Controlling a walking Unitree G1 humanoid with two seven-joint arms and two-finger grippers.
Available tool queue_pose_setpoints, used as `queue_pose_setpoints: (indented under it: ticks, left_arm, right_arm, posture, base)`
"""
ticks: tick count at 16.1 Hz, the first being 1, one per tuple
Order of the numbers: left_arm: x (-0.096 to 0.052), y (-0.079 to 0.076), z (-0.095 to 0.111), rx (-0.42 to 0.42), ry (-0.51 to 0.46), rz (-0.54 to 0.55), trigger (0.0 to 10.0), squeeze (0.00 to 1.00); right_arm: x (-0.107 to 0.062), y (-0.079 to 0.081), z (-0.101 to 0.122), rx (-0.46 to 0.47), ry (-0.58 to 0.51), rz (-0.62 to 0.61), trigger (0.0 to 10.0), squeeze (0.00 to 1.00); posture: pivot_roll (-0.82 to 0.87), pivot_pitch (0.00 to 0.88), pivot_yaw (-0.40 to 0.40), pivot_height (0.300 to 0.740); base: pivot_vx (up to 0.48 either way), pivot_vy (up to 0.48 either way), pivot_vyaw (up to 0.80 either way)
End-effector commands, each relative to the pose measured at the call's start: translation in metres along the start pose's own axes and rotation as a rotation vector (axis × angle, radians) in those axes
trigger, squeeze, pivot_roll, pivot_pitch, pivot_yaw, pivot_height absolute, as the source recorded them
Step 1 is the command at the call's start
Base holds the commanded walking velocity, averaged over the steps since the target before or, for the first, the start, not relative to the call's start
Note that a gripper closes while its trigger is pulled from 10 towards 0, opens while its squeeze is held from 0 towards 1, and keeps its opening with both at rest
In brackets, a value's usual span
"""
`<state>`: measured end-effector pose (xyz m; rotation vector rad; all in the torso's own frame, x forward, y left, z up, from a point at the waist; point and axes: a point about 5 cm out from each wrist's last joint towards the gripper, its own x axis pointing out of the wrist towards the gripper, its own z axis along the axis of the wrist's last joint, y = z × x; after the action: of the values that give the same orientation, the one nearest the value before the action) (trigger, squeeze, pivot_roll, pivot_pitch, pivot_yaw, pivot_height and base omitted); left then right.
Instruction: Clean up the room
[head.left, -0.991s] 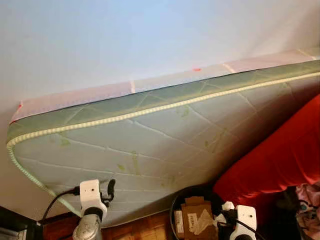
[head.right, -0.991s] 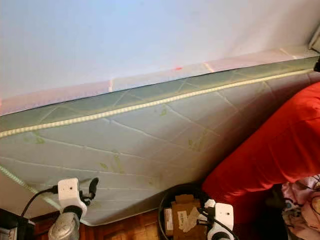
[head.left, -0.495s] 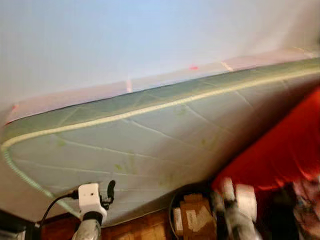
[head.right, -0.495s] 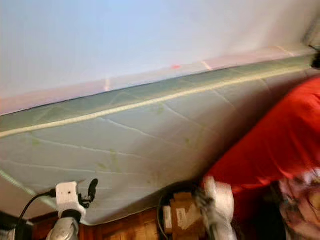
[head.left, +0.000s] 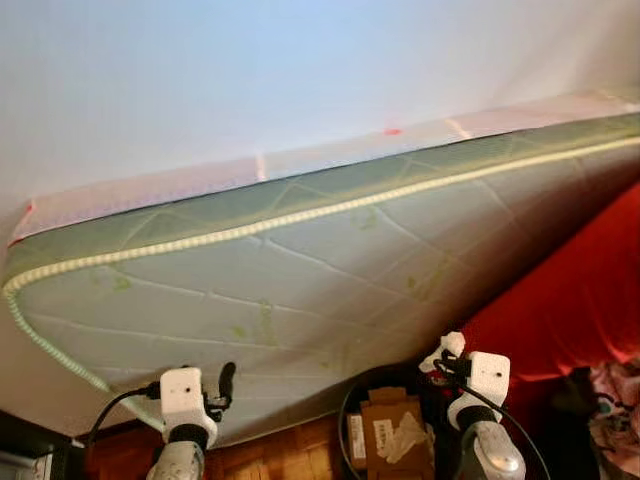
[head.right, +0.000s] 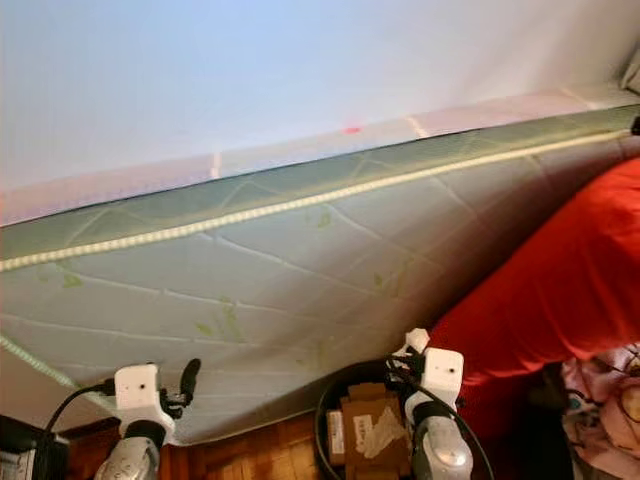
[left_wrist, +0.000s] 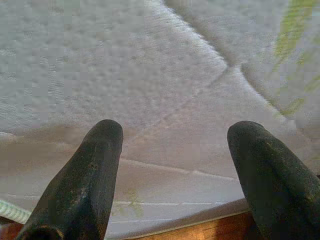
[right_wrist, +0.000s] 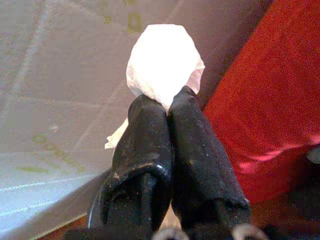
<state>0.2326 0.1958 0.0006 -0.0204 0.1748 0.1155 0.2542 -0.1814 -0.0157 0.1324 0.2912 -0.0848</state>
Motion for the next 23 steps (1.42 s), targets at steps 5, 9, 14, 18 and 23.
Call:
queue_pose_setpoints:
  ticks: [5,9,14,18,23]
  left_arm:
    - [0.006,-0.001,0.006,-0.012,0.002,-0.001,10.0,0.0]
    - [0.006,-0.005,0.006,-0.014,0.005,-0.01,10.0,0.0]
    - [0.007,-0.005,0.006,-0.012,0.009,-0.016,10.0,0.0]
    - [0.007,-0.005,0.006,-0.011,0.013,-0.015,10.0,0.0]
    - [0.007,-0.004,0.004,-0.009,0.022,-0.016,10.0,0.0]
  right_arm:
    - [0.007,0.006,0.001,-0.016,0.05,0.011,10.0,0.0]
    - [0.006,0.008,-0.007,-0.046,0.117,0.0,10.0,0.0]
    - [0.004,0.007,-0.01,-0.058,0.122,-0.008,10.0,0.0]
    - [0.008,0.011,-0.007,-0.077,0.137,-0.002,10.0,0.0]
    - [0.007,0.012,-0.008,-0.074,0.125,-0.003,10.0,0.0]
  posture:
    - [0.04,0.129,-0.02,0.74]
    - [0.04,0.134,-0.016,0.71]
    - [0.04,0.135,-0.015,0.695]
    - [0.04,0.135,-0.016,0.695]
    - [0.04,0.132,-0.013,0.662]
  base:
    - [0.0,0.0,0.0]
    - [0.0,0.0,0.0]
    - [0.0,0.0,0.0]
    - [0.0,0.0,0.0]
    - [0.0,0.0,0.0]
